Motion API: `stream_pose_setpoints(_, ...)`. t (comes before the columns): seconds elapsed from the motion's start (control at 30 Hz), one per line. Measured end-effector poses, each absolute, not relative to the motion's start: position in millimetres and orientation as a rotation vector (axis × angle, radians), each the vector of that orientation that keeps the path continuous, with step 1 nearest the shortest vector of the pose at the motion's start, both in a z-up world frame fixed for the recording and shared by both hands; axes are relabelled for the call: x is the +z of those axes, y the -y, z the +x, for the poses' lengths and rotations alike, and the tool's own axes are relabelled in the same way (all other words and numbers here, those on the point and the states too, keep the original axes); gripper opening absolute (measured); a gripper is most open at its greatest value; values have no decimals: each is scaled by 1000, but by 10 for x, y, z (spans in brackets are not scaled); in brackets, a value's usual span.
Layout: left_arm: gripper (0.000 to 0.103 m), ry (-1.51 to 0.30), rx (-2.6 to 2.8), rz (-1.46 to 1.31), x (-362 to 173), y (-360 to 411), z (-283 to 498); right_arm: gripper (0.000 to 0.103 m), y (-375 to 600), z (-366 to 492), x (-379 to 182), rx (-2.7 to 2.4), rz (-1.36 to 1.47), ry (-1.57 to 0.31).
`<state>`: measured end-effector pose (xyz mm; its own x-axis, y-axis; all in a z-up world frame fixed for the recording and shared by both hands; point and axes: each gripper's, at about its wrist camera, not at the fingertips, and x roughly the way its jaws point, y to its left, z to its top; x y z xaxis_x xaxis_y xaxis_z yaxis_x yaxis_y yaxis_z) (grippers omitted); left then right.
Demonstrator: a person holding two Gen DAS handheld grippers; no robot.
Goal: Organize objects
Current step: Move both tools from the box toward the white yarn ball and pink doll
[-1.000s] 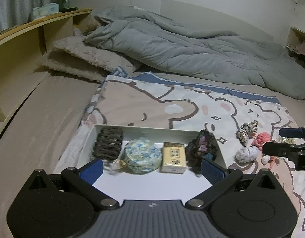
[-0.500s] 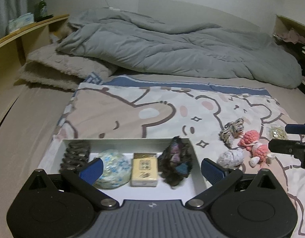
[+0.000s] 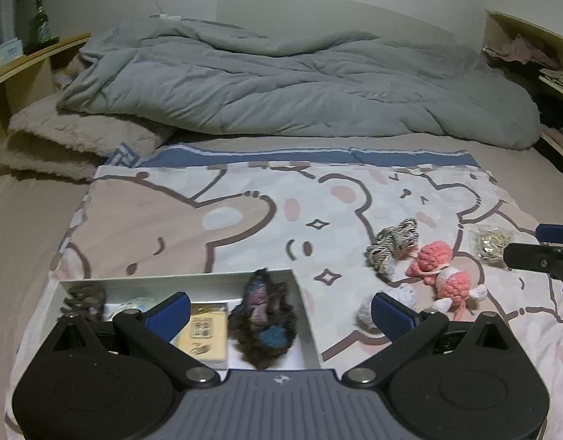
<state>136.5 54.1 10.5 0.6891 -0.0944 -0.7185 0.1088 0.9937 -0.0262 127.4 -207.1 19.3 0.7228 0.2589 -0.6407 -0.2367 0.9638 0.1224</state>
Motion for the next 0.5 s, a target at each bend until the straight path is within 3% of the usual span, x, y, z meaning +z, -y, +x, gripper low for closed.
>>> stream_pose_setpoints(0.5, 103, -805, -189, 5, -70, 171, 1648, 103, 2562, 1430, -38, 145, 92, -768)
